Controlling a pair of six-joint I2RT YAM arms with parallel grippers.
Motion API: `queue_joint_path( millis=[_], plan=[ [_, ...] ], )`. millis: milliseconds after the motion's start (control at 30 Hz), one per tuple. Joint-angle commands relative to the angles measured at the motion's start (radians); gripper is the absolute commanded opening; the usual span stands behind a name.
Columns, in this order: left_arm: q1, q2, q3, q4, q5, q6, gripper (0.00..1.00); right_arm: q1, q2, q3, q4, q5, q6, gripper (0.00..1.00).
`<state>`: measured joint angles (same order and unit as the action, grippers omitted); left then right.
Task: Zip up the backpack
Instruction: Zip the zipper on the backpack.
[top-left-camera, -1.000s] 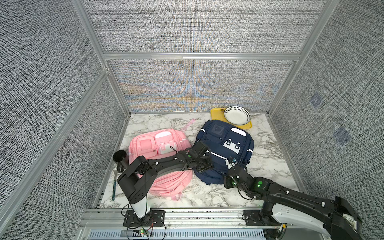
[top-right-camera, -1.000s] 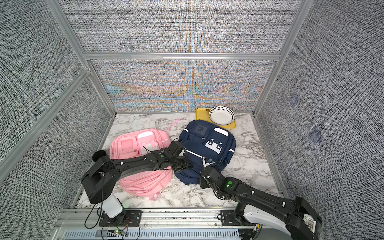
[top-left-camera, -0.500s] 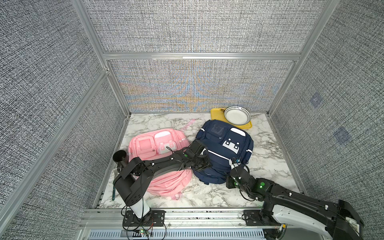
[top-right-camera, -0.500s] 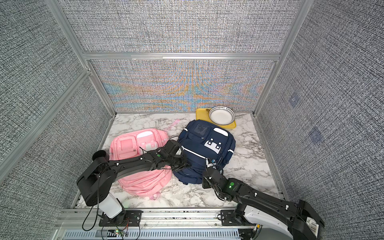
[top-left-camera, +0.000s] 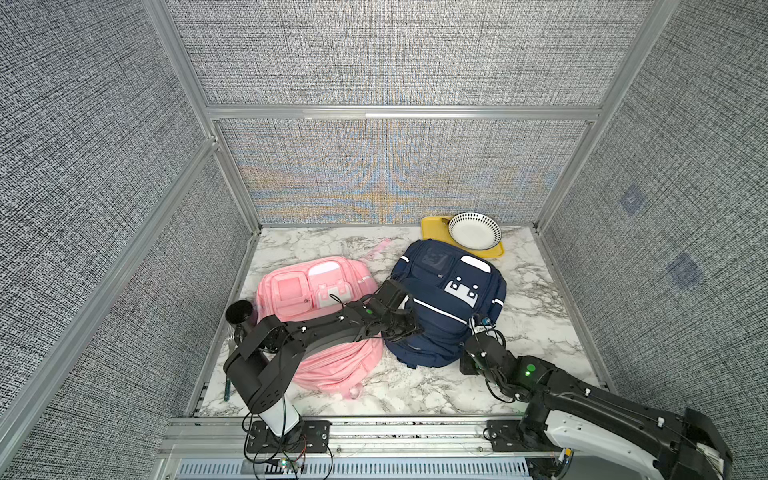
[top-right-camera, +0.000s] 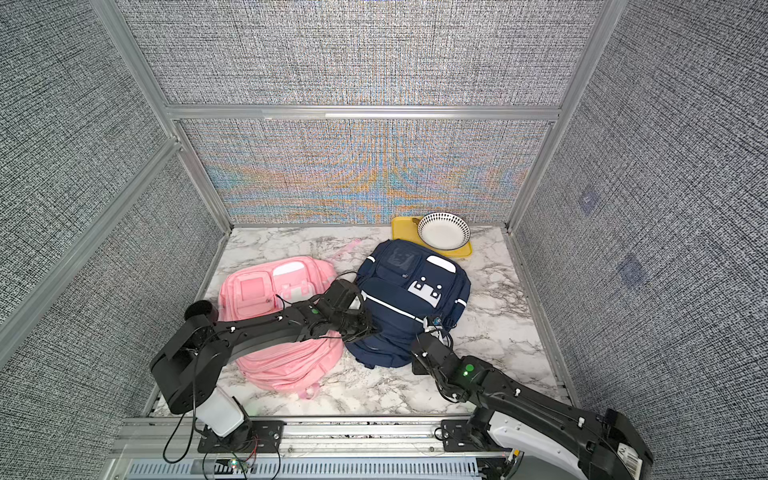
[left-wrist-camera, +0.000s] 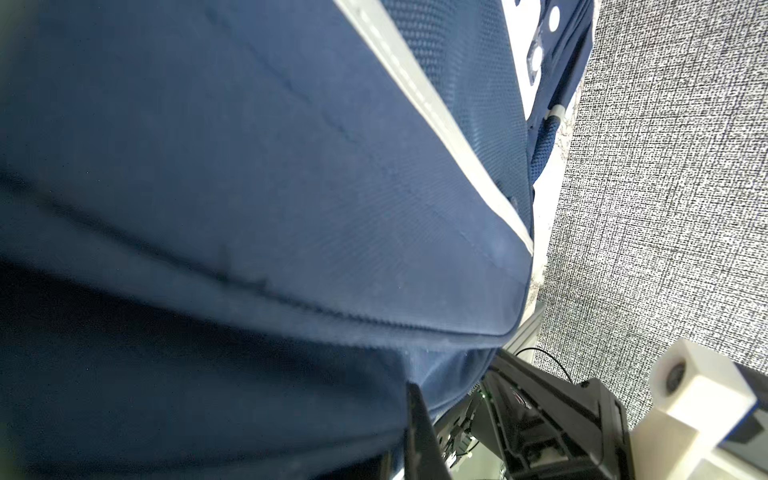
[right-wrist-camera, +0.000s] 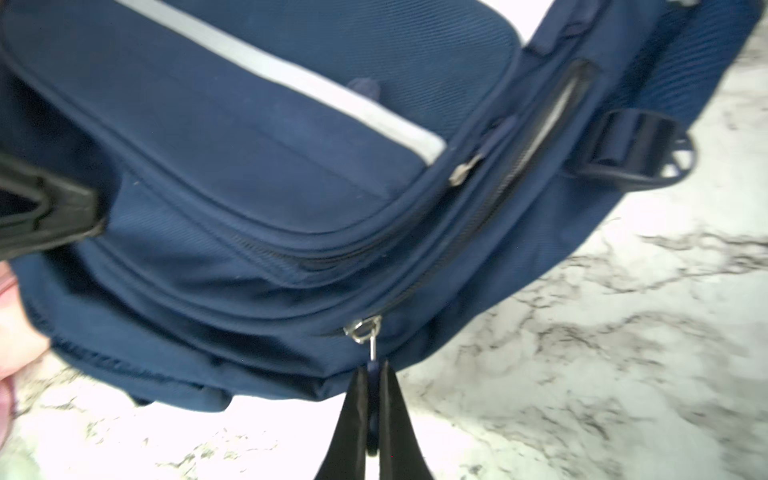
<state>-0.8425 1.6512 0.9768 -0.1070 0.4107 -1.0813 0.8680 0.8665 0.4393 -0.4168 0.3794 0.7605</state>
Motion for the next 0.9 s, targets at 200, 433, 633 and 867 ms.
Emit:
queue_joint_path(
  millis=[200, 433, 633, 867],
  plan=[
    [0.006, -0.014, -0.010, -0.012, -0.011, 0.017, 0.00, -0.092, 0.066, 0.053, -0.004, 0.047, -0.079, 0.00],
    [0.007, -0.016, -0.024, 0.015, -0.001, 0.006, 0.00, -0.171, 0.068, 0.068, 0.019, -0.002, -0.151, 0.00],
    [0.008, -0.017, -0.025, 0.021, 0.003, 0.007, 0.00, -0.248, 0.087, 0.080, 0.029, -0.058, -0.218, 0.00],
    [0.010, -0.016, -0.024, 0.023, 0.008, 0.004, 0.00, -0.356, 0.138, 0.115, 0.054, -0.144, -0.309, 0.00]
  ],
)
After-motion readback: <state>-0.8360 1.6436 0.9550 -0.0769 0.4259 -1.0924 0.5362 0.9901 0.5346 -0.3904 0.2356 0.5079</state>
